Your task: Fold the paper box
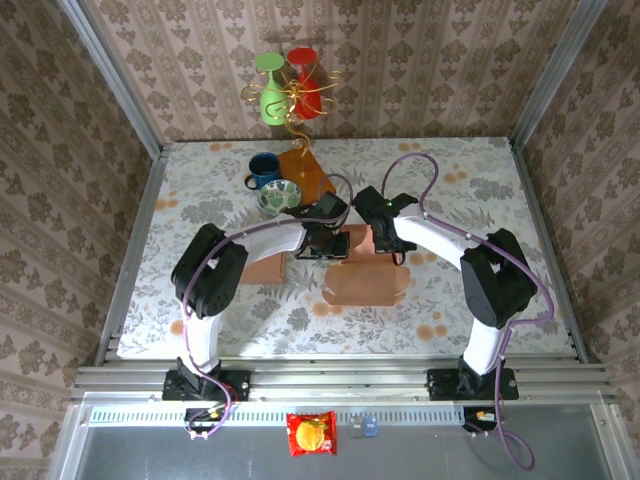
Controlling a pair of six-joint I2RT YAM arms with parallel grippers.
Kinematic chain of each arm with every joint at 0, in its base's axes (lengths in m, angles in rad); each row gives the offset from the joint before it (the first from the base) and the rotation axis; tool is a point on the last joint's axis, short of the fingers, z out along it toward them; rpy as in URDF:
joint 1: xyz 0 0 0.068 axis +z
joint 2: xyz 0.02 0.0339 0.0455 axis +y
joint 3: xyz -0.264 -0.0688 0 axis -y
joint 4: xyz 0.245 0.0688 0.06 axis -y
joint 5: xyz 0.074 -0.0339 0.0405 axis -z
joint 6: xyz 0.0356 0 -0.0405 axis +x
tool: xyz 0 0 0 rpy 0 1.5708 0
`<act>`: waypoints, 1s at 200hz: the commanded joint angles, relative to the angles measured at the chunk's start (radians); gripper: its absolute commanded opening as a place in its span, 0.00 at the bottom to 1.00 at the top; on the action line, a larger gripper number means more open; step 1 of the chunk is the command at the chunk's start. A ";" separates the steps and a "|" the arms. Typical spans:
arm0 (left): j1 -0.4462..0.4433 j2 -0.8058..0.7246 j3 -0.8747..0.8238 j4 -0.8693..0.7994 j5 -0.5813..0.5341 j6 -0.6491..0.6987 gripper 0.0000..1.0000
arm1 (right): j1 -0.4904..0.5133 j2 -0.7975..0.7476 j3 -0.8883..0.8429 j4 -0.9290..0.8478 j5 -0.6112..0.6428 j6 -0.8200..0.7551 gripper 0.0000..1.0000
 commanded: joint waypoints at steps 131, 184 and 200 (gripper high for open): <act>-0.031 0.091 0.071 -0.140 -0.148 0.050 0.12 | 0.001 -0.005 -0.023 -0.025 0.022 0.015 0.00; -0.077 0.137 0.107 -0.248 -0.267 0.007 0.03 | 0.002 0.003 -0.039 -0.016 0.010 0.023 0.00; -0.093 0.143 0.109 -0.265 -0.303 -0.015 0.00 | 0.002 0.001 -0.047 -0.011 0.006 0.027 0.00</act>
